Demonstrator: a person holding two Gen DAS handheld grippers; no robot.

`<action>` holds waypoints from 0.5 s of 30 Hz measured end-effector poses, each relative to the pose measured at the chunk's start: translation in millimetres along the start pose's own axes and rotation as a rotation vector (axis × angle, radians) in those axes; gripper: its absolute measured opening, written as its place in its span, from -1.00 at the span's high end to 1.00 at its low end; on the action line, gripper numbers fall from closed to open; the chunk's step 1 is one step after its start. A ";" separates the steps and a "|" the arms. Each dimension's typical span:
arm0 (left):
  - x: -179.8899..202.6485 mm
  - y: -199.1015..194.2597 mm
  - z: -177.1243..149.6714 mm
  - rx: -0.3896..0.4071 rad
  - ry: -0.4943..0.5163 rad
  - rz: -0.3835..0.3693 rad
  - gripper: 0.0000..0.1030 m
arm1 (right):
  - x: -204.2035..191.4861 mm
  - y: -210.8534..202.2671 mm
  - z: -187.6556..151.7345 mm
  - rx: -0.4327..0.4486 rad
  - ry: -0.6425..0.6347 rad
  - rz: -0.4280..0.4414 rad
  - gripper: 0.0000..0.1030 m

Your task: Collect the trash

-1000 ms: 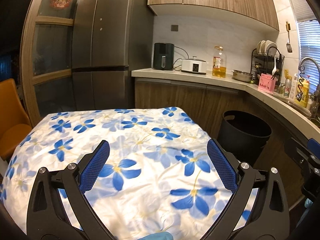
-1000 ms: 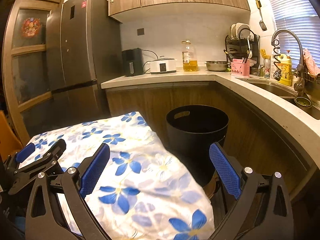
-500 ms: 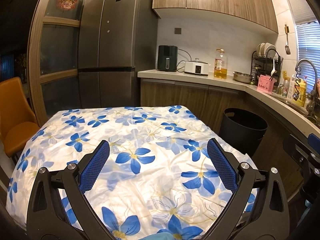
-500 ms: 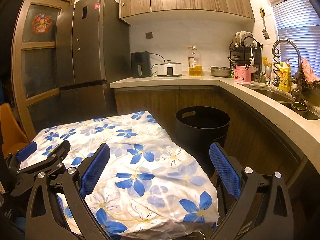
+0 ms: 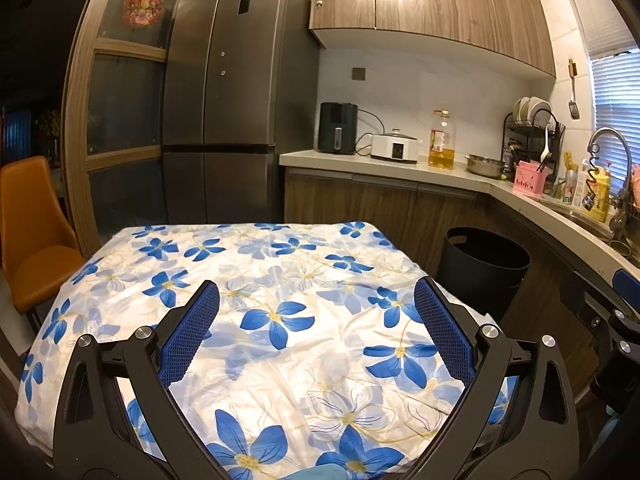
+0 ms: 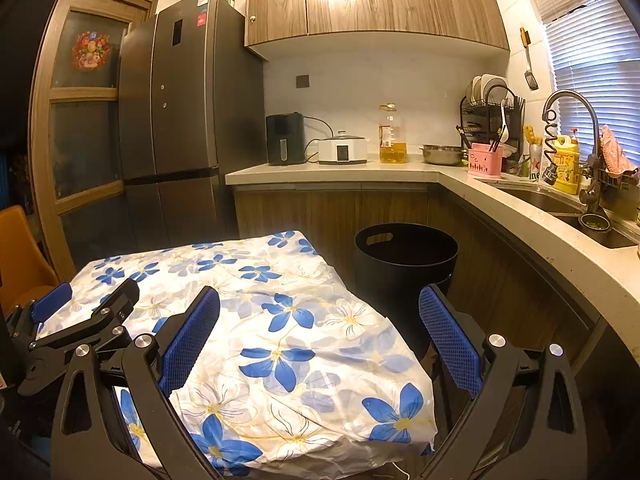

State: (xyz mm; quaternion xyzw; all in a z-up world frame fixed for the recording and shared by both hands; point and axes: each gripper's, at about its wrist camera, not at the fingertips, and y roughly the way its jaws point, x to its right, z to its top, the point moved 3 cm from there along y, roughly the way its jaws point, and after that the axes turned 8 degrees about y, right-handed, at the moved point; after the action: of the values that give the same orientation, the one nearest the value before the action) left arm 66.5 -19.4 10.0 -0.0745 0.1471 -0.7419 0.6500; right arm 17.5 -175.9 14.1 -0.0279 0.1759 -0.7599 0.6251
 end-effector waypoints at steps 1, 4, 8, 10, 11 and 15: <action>-0.2 -0.4 0.0 0.001 0.002 0.004 -0.87 | -0.5 -0.7 -0.7 0.000 -0.001 0.000 -0.87; -1.5 -1.0 1.1 0.003 -0.004 0.004 -0.87 | -1.2 -0.5 -0.4 -0.001 -0.001 0.001 -0.87; -0.9 -2.1 3.1 0.009 0.000 0.009 -0.87 | -2.0 -0.6 -0.1 -0.001 0.001 0.002 -0.87; -1.1 -3.2 4.7 0.013 0.001 0.011 -0.87 | -2.1 -0.5 0.0 -0.002 0.000 0.003 -0.87; -1.4 -3.0 5.0 0.015 0.001 0.012 -0.87 | -2.1 -0.2 0.0 -0.001 0.000 0.004 -0.87; -2.3 -3.5 6.0 0.020 -0.003 0.014 -0.87 | -1.8 -0.5 0.7 0.004 0.001 0.005 -0.87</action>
State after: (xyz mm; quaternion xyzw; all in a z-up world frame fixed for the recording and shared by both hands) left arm 65.3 -17.5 17.0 -0.0681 0.1392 -0.7387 0.6559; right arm 17.5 -174.3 15.2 -0.0261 0.1747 -0.7588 0.6269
